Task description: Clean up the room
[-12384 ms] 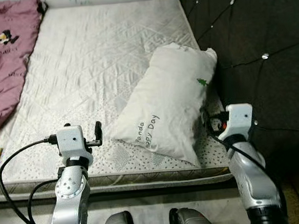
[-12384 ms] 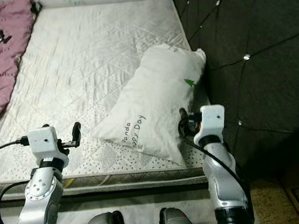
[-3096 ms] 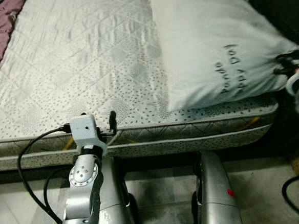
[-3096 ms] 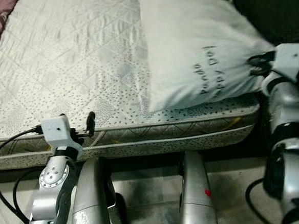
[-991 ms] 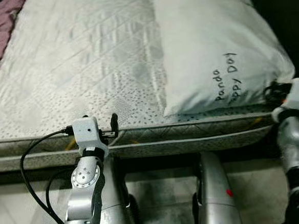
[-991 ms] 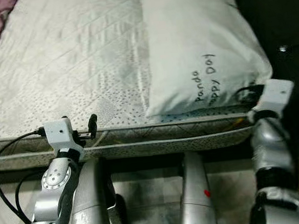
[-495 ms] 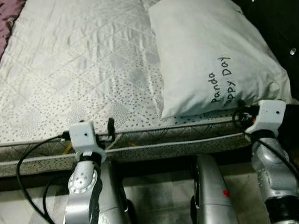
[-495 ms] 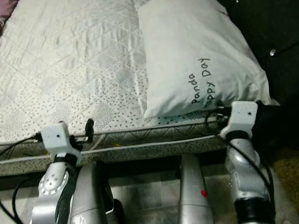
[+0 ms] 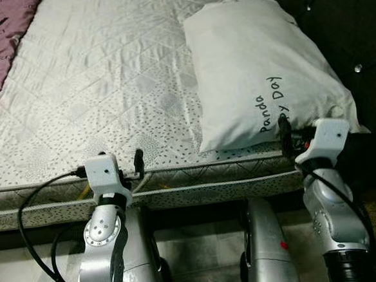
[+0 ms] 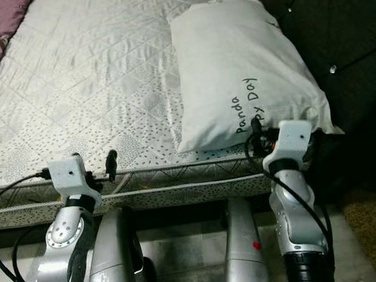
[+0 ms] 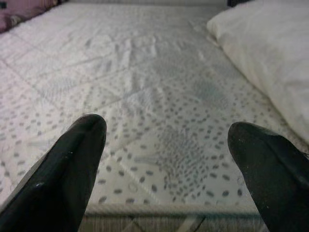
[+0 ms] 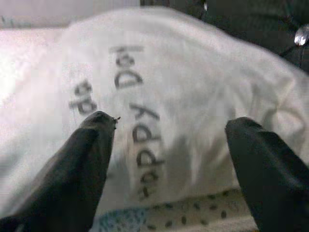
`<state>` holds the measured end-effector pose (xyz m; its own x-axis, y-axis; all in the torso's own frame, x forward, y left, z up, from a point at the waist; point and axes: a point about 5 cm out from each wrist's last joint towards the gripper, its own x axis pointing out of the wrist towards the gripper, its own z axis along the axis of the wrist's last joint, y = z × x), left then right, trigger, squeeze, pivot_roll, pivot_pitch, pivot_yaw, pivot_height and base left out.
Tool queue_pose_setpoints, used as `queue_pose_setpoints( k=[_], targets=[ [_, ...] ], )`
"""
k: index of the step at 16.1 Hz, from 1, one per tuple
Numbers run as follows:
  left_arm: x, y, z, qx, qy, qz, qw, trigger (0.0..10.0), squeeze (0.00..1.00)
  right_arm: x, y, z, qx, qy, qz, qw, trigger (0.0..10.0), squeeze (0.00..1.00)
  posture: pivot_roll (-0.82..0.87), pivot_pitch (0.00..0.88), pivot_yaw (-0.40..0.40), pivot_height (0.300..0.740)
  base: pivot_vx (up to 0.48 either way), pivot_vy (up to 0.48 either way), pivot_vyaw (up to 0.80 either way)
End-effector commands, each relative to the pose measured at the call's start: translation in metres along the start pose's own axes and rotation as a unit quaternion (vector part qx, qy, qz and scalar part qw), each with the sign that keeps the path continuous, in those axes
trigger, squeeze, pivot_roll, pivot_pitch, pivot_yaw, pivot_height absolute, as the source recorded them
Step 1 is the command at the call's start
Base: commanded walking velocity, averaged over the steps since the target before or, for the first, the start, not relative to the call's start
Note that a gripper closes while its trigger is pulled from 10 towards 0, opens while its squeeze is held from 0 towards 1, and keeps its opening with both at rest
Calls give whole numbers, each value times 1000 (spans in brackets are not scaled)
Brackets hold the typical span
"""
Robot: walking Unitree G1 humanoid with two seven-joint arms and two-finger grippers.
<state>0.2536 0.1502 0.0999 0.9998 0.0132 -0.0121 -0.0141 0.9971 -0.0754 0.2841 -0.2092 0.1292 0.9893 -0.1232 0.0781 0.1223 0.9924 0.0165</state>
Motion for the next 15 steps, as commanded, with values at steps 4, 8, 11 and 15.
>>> queue_pose_setpoints(
  k=[4,8,11,15],
  targets=[
    [1,3,5,-4,-4,8,1000,10000,0,2,15,17,51,-18,23,998,10000,1000,-35,34,77,515,0,0,0],
    [3,2,2,-6,1,6,1000,10000,0,2,30,19,89,-15,52,995,10000,1000,-38,22,82,515,0,0,0],
    [6,0,2,-7,-1,2,1000,10000,0,5,37,26,81,-27,76,993,10000,0,-40,16,81,519,0,0,0],
    [6,-1,2,-7,-1,2,1000,10000,0,10,37,31,83,-32,81,993,10000,0,-39,16,77,563,0,0,0]
  ],
)
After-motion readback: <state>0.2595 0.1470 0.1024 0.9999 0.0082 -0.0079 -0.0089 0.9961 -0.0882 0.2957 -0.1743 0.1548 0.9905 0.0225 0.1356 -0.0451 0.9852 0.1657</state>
